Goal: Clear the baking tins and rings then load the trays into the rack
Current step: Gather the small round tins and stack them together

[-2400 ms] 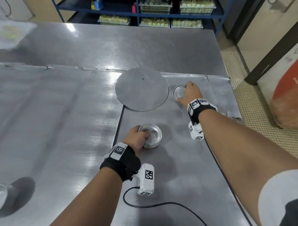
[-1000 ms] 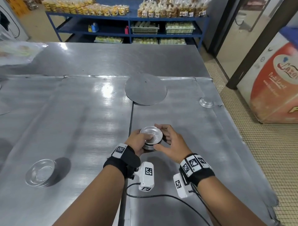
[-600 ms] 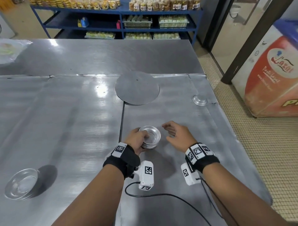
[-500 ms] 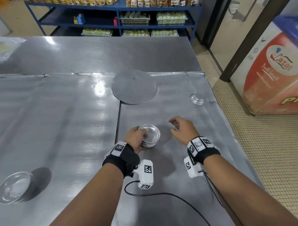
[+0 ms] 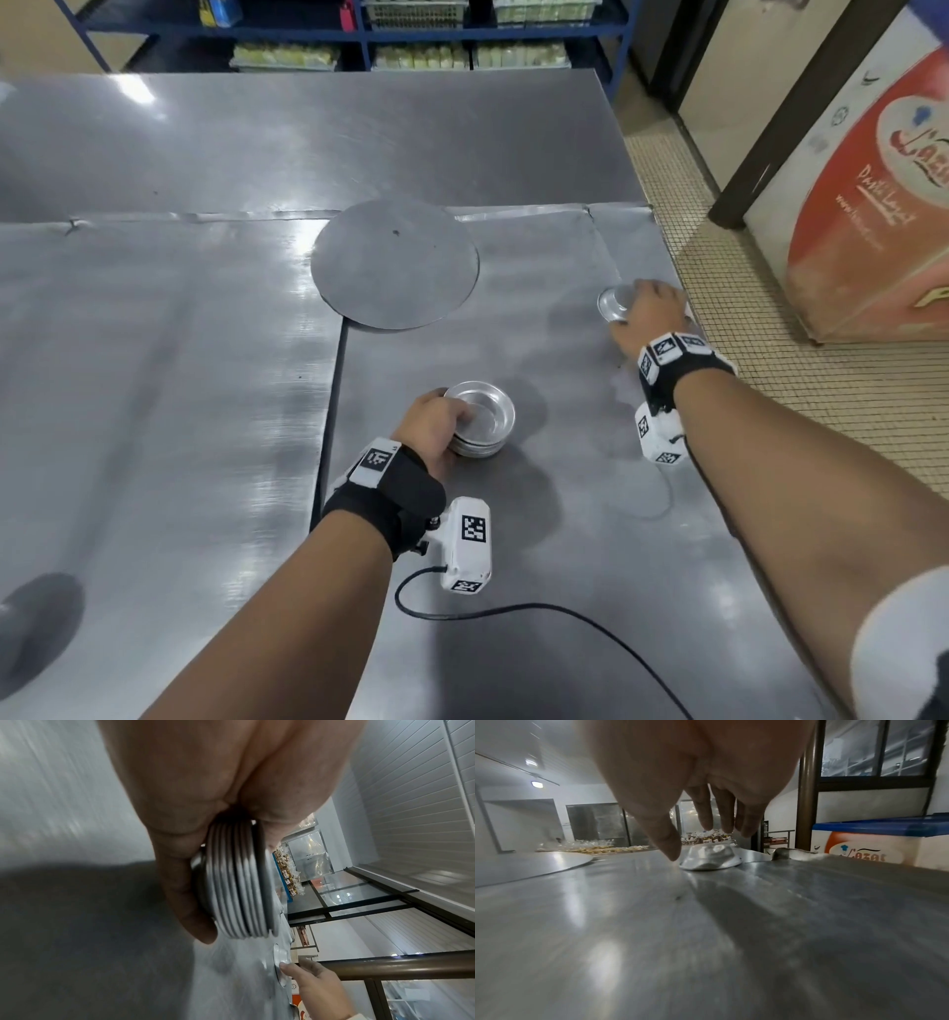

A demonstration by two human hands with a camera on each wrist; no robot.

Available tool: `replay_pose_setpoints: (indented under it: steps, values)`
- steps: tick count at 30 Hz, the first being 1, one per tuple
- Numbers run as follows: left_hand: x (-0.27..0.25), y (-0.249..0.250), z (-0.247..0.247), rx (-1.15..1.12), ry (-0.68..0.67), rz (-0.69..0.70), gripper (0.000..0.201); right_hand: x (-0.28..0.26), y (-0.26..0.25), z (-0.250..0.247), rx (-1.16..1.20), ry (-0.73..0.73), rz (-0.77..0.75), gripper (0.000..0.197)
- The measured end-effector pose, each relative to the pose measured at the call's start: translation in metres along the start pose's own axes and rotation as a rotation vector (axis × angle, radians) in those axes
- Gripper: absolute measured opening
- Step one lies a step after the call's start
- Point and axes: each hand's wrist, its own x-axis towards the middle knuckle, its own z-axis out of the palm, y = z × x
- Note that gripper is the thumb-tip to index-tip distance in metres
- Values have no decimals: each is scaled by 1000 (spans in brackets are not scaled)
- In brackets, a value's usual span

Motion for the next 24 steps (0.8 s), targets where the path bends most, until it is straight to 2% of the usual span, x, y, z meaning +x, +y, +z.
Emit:
replay_pose_setpoints:
  steps: [3,6,11,18,24]
  values:
    - [7,2,2,33,14,-2,25,22,1,1,5,-48,62,69]
    - [11,4,4,38,23,-7,27,31,-1,6,4,-74,61,65]
    - [6,9,4,35,20,-11,26,26,-7,5,71,-35,90,69]
    - [-13,12,-2,-8,-34,-6,28,-12,-22,-7,86,57,94,71]
    - [-42,8,-19,-14,-85,-31,33,-68,-48,-12,276,145,-46,71]
